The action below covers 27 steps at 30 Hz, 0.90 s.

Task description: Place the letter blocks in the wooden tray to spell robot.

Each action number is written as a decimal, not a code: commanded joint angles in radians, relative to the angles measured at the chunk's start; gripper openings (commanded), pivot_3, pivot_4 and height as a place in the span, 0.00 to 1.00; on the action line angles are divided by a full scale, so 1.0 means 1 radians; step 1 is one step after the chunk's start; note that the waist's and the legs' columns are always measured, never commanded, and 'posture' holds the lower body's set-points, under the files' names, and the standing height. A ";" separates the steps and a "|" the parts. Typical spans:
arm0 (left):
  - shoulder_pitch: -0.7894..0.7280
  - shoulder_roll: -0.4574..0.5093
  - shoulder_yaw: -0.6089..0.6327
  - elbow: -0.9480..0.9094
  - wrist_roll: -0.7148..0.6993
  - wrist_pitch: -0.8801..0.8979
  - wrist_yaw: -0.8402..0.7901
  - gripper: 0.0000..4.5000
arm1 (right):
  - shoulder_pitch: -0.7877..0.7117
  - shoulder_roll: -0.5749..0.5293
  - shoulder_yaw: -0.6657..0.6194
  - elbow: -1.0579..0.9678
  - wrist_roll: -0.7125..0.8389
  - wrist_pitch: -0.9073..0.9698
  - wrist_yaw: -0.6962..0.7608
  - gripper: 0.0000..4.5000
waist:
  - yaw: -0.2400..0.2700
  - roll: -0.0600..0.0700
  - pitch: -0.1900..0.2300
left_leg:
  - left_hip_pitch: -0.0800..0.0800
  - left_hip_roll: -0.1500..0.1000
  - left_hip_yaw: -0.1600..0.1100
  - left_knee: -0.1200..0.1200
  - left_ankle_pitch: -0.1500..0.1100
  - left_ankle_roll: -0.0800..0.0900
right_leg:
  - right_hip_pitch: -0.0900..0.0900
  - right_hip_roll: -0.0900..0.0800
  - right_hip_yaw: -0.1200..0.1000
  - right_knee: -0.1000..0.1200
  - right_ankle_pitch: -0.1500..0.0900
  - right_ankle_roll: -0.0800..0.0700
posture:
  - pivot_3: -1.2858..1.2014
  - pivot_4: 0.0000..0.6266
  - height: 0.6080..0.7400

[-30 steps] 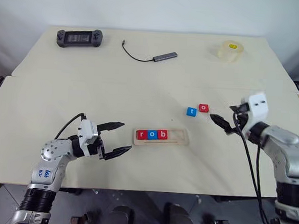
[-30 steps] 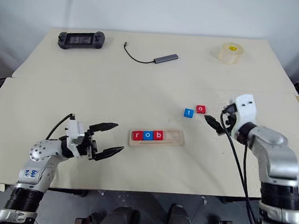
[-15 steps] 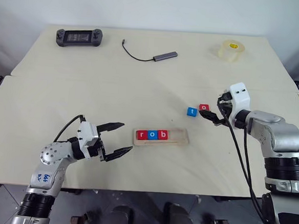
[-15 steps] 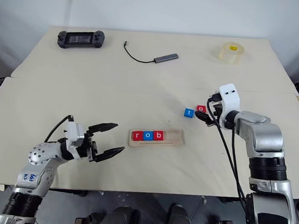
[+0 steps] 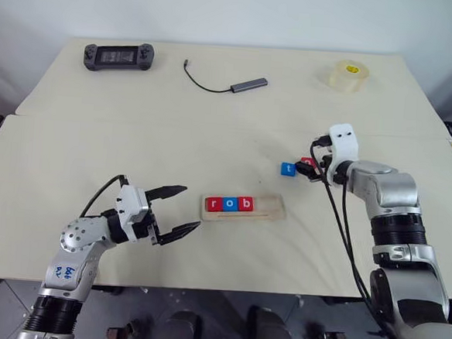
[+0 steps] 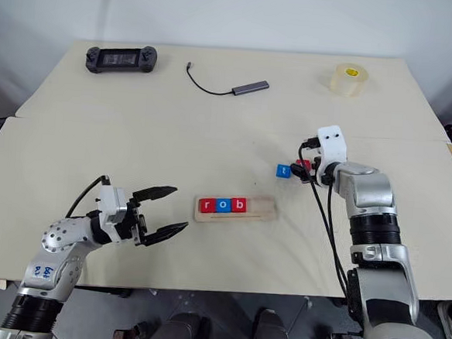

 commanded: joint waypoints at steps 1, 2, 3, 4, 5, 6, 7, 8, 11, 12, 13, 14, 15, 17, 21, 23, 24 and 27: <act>0.016 0.008 0.022 -0.040 -0.002 -0.010 0.010 1.00 | 0.000 0.026 -0.011 -0.012 -0.014 0.005 -0.037 0.96 | -0.001 0.000 0.000 | 0.000 0.000 0.000 0.000 0.000 0.000 | 0.000 0.000 0.000 0.000 0.000 0.000 | 0.52 0.24 1.00; 0.017 0.008 0.022 -0.041 -0.002 -0.010 0.012 1.00 | 0.002 0.029 -0.015 -0.010 -0.018 0.005 -0.051 0.91 | -0.002 0.000 0.000 | 0.000 0.000 0.000 0.000 0.000 0.000 | 0.000 0.000 0.000 0.000 0.000 0.000 | 0.52 0.24 1.00; 0.018 0.009 0.022 -0.042 -0.002 -0.010 0.013 1.00 | 0.006 0.030 -0.018 -0.015 -0.019 0.010 -0.058 0.87 | -0.002 0.000 0.000 | 0.001 0.000 0.000 0.000 0.000 0.000 | 0.000 0.000 0.000 0.000 0.000 0.000 | 0.52 0.24 1.00; 0.017 0.009 0.021 -0.043 -0.002 -0.009 0.014 1.00 | 0.008 0.030 -0.021 -0.018 -0.020 0.012 -0.063 0.81 | -0.002 0.000 0.000 | 0.001 0.000 0.000 0.000 0.000 0.000 | 0.000 0.000 0.000 0.001 0.000 0.000 | 0.52 0.24 1.00; 0.017 0.009 0.021 -0.042 -0.003 -0.010 0.014 1.00 | 0.016 0.031 -0.026 -0.035 -0.016 0.023 -0.068 0.72 | -0.002 0.000 0.000 | 0.001 0.000 0.000 0.000 0.000 0.000 | 0.000 0.000 0.000 0.001 0.000 0.000 | 0.52 0.24 1.00; 0.015 0.009 0.021 -0.040 -0.004 -0.010 0.014 1.00 | 0.024 0.032 -0.030 -0.052 -0.013 0.033 -0.072 0.65 | -0.001 0.000 0.000 | 0.001 0.000 0.000 0.000 0.000 0.000 | 0.000 0.000 0.000 0.001 0.000 0.000 | 0.52 0.24 1.00; 0.015 0.010 0.021 -0.039 -0.004 -0.010 0.014 1.00 | 0.029 0.032 -0.032 -0.064 -0.011 0.040 -0.076 0.58 | 0.002 0.000 0.000 | 0.001 0.000 0.000 0.001 0.000 0.000 | 0.000 0.000 0.000 0.001 0.000 0.000 | 0.52 0.24 1.00; 0.012 0.009 0.019 -0.037 -0.004 -0.010 0.012 1.00 | 0.035 0.032 -0.038 -0.080 -0.008 0.048 -0.080 0.51 | 0.003 0.000 0.000 | 0.001 0.000 0.000 0.001 0.000 0.000 | 0.000 0.000 0.000 0.001 0.000 0.000 | 0.52 0.24 1.00; -0.008 0.003 0.008 -0.020 -0.004 -0.010 0.002 1.00 | 0.059 0.025 -0.047 -0.141 0.000 0.075 -0.084 0.32 | 0.006 0.000 0.000 | 0.001 -0.001 -0.001 0.001 0.000 0.000 | 0.001 -0.001 0.000 0.001 0.000 0.000 | 0.52 0.24 1.00; -0.013 0.001 0.004 -0.015 -0.004 -0.010 0.000 1.00 | 0.068 0.022 -0.048 -0.160 0.001 0.083 -0.083 0.32 | 0.005 0.000 0.000 | 0.001 -0.001 -0.001 0.001 0.000 0.000 | 0.001 0.000 0.000 0.001 0.000 0.000 | 0.52 0.24 1.00; -0.023 -0.003 -0.004 -0.008 -0.003 -0.009 -0.005 1.00 | 0.084 0.018 -0.060 -0.194 0.001 0.094 -0.093 0.32 | 0.005 0.000 0.000 | 0.001 -0.001 -0.001 0.001 0.000 0.000 | 0.001 0.000 0.000 0.001 0.000 0.000 | 0.52 0.24 1.00; -0.035 -0.008 -0.014 0.002 -0.003 -0.009 -0.012 1.00 | 0.104 0.012 -0.074 -0.241 0.004 0.118 -0.099 0.32 | 0.006 0.000 0.000 | 0.000 -0.001 -0.001 0.001 0.000 0.000 | 0.001 0.000 0.000 0.001 0.000 0.000 | 0.52 0.24 1.00; -0.047 -0.012 -0.023 0.013 -0.006 -0.006 -0.026 1.00 | 0.138 0.008 -0.099 -0.322 0.013 0.168 -0.112 0.32 | 0.006 0.000 0.000 | 0.000 -0.001 -0.001 0.001 0.000 0.000 | 0.001 0.000 0.000 0.001 0.000 0.000 | 0.52 0.24 1.00; -0.063 -0.019 -0.037 0.026 -0.007 0.000 -0.043 1.00 | 0.201 0.002 -0.144 -0.464 0.032 0.262 -0.125 0.32 | 0.007 0.000 0.000 | 0.000 -0.001 -0.002 0.000 0.000 0.000 | 0.001 0.000 0.000 0.000 0.000 0.000 | 0.52 0.24 1.00; -0.094 -0.013 -0.046 0.081 -0.015 -0.001 -0.095 1.00 | 0.375 0.050 -0.215 -0.818 0.069 0.503 -0.163 0.32 | 0.006 0.000 0.000 | -0.001 0.000 -0.001 -0.001 0.000 0.000 | -0.001 0.000 0.000 0.000 0.000 0.000 | 0.52 0.24 1.00; -0.113 -0.012 -0.045 0.112 -0.016 -0.006 -0.118 1.00 | 0.447 0.140 -0.265 -0.969 0.072 0.630 -0.199 0.32 | 0.003 0.000 0.000 | -0.001 0.000 -0.001 -0.001 0.000 0.000 | -0.001 0.001 0.000 0.000 0.000 0.000 | 0.52 0.24 1.00; -0.118 -0.013 -0.044 0.121 -0.015 -0.007 -0.124 1.00 | 0.463 0.173 -0.283 -1.010 0.071 0.671 -0.210 0.32 | 0.001 0.000 0.000 | -0.001 0.001 -0.001 -0.001 0.000 -0.001 | -0.001 0.001 0.001 0.001 0.000 0.000 | 0.52 0.24 1.00; -0.134 -0.012 -0.043 0.139 -0.018 -0.001 -0.145 1.00 | 0.574 0.255 -0.240 -1.138 0.036 0.696 -0.273 0.32 | 0.004 0.000 -0.001 | 0.001 0.001 0.001 -0.001 0.000 -0.001 | -0.001 0.001 0.003 0.002 0.000 0.000 | 0.52 0.24 1.00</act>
